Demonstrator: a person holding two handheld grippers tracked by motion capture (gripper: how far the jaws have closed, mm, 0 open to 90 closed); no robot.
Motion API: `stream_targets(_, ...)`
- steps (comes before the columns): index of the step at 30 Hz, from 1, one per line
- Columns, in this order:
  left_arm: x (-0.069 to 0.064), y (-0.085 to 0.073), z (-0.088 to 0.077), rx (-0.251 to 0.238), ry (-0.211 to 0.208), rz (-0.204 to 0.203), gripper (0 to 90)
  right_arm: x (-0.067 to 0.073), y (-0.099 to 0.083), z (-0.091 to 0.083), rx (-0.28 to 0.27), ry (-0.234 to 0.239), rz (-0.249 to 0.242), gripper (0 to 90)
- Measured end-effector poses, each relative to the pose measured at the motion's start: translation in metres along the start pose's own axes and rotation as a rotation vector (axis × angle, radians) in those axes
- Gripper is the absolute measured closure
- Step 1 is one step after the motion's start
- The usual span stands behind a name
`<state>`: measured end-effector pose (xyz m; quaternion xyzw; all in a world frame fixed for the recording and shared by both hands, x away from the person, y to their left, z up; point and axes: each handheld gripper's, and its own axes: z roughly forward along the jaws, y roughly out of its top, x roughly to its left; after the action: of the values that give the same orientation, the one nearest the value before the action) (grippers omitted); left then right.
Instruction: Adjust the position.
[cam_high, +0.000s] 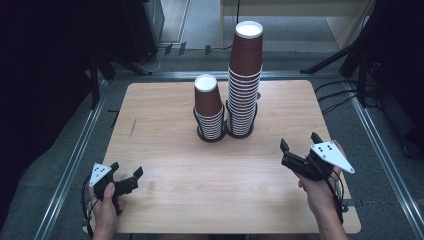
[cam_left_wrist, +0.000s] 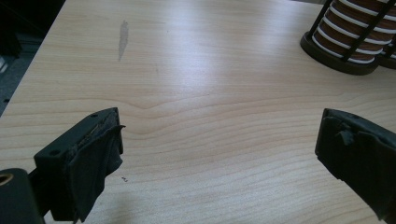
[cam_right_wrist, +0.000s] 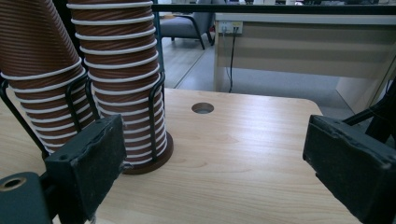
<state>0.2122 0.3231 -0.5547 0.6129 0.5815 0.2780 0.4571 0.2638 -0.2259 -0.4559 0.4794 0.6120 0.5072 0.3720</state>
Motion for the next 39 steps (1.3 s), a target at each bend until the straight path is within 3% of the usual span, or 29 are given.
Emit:
stream_targets(5, 0.0, 0.0, 0.0, 0.002, -0.001, -0.001, 0.8, 0.009, 0.009, 0.007, 0.008, 0.008, -0.009, 6.3)
stream_targets(24, 0.0, 0.0, 0.001, 0.012, -0.023, -0.005, 0.9, 0.047, 0.046, 0.027, -0.044, 0.065, -0.036, 5.1)
stream_targets(39, 0.001, 0.0, 0.001, 0.013, -0.031, -0.007, 0.9, 0.063, 0.066, 0.043, -0.062, 0.078, -0.037, 1.9)
